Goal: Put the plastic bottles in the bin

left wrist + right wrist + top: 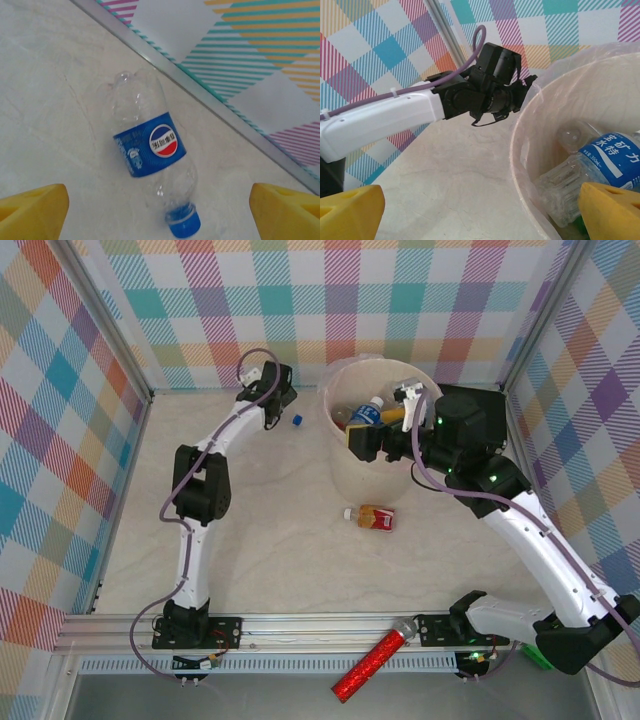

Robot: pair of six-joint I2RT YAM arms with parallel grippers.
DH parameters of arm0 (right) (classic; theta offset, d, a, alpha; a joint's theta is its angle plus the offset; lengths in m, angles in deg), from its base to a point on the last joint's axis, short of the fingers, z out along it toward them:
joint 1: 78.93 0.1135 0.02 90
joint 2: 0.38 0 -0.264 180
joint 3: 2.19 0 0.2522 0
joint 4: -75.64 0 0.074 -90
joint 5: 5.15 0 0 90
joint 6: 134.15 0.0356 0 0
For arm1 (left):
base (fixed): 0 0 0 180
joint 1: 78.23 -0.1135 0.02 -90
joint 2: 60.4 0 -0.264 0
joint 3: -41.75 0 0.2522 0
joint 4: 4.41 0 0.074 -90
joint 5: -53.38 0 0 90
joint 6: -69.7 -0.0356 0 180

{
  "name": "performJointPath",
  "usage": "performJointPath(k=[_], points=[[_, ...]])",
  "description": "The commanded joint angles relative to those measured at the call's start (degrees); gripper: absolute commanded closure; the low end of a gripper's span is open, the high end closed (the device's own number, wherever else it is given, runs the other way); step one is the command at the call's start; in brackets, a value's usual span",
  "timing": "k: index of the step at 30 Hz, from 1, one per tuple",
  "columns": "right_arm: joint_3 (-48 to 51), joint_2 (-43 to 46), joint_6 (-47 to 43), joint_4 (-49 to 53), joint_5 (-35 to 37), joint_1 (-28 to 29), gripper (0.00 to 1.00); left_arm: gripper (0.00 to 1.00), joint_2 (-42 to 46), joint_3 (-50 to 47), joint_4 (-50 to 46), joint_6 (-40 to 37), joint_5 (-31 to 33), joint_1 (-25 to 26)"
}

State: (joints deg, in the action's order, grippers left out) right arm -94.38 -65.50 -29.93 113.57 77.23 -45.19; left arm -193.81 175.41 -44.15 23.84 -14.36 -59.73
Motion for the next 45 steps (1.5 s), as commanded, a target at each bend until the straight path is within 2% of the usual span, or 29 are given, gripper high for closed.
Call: performJointPath(k=[1,6,10,16,23,29,36,39,45], points=[[-1.8,0.8,-1.5,0.6,1.7,0.4,0.01,0.08,-3.4,5.1,-0.8,0.6,3.9,-0.8],[-2.2,0.9,-1.6,0.9,2.2,0.5,0.01,0.1,-8.8,11.6,-3.2,1.6,4.9,-1.3],[-2.5,0.9,-1.7,1.0,2.6,0.5,0.01,0.12,-13.1,16.3,-7.3,3.5,3.2,-2.1],[-2.5,0.8,-2.0,1.1,3.2,0.5,0.01,0.12,-16.5,18.0,-9.2,4.6,-0.6,-3.1],[-2.1,1.0,-1.9,0.6,3.3,0.5,0.01,0.18,-17.3,18.4,-12.4,5.8,-2.9,-4.0],[-2.0,1.3,-1.9,0.9,3.4,0.4,0.01,0.14,-18.8,18.4,-9.8,7.0,-9.1,-4.9],[-1.4,1.5,-1.9,0.6,3.8,0.5,0.01,0.15,-19.2,18.3,-8.2,7.4,-13.6,-5.0],[-1.4,1.2,-1.7,0.5,3.4,0.4,0.01,0.24,-19.5,18.4,-8.0,7.2,-15.6,-5.4],[-0.8,1.9,-1.5,0.2,3.6,0.5,0.01,0.4,-16.8,15.5,-8.9,7.1,-14.2,-5.6]])
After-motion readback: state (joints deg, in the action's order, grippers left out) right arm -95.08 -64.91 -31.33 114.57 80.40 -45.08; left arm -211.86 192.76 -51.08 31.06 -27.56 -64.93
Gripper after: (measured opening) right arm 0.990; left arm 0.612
